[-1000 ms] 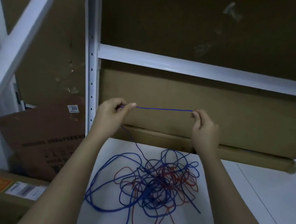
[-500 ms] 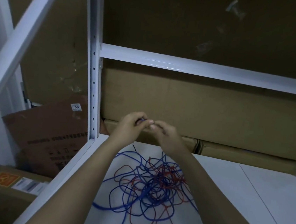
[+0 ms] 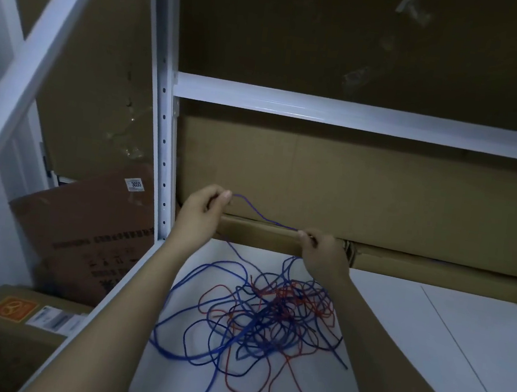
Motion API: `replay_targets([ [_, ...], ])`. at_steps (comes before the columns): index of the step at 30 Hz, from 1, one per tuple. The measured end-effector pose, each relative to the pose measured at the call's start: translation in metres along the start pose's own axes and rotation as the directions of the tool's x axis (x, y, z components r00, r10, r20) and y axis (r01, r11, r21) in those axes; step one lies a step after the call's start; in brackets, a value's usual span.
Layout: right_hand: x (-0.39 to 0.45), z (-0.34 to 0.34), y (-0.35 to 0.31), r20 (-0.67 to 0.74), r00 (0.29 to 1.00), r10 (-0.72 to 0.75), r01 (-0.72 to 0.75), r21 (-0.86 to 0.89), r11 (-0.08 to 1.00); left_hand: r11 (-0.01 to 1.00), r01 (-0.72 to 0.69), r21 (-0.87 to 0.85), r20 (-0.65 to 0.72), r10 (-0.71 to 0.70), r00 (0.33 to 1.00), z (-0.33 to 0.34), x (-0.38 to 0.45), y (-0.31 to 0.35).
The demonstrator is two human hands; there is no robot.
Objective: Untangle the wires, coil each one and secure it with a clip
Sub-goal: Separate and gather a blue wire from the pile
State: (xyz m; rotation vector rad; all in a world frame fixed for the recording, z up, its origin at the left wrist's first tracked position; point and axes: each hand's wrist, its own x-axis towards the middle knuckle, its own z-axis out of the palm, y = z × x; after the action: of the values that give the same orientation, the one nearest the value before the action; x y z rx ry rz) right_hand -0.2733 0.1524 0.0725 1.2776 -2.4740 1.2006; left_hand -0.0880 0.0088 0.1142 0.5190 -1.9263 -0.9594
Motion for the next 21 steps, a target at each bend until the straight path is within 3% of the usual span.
replay_targets([
  [5,-0.007,0.002,-0.005,0.071,0.984,-0.166,0.137,0.304,0.943,0.963,-0.203,0.176,-0.086,0.221,0.972,-0.005,0.021,0.023],
  [9,-0.012,-0.002,-0.018,0.225,0.957,-0.183,0.078,0.408,0.909,0.911,-0.308,0.274,0.002,0.320,0.947,0.006,0.021,0.018],
  [15,-0.013,-0.008,-0.061,0.199,0.941,-0.275,0.121,0.560,0.820,0.915,-0.335,0.226,0.161,0.304,0.939,0.033,0.005,0.018],
  [19,-0.001,-0.025,-0.061,-0.073,0.978,-0.196,0.209,0.364,0.908,0.981,-0.162,0.107,0.194,0.139,0.971,0.021,0.000,0.014],
  [21,0.010,-0.037,-0.058,-0.218,0.972,-0.091,0.177,0.419,0.891,0.984,-0.087,0.154,0.190,0.057,0.980,0.011,0.001,0.007],
])
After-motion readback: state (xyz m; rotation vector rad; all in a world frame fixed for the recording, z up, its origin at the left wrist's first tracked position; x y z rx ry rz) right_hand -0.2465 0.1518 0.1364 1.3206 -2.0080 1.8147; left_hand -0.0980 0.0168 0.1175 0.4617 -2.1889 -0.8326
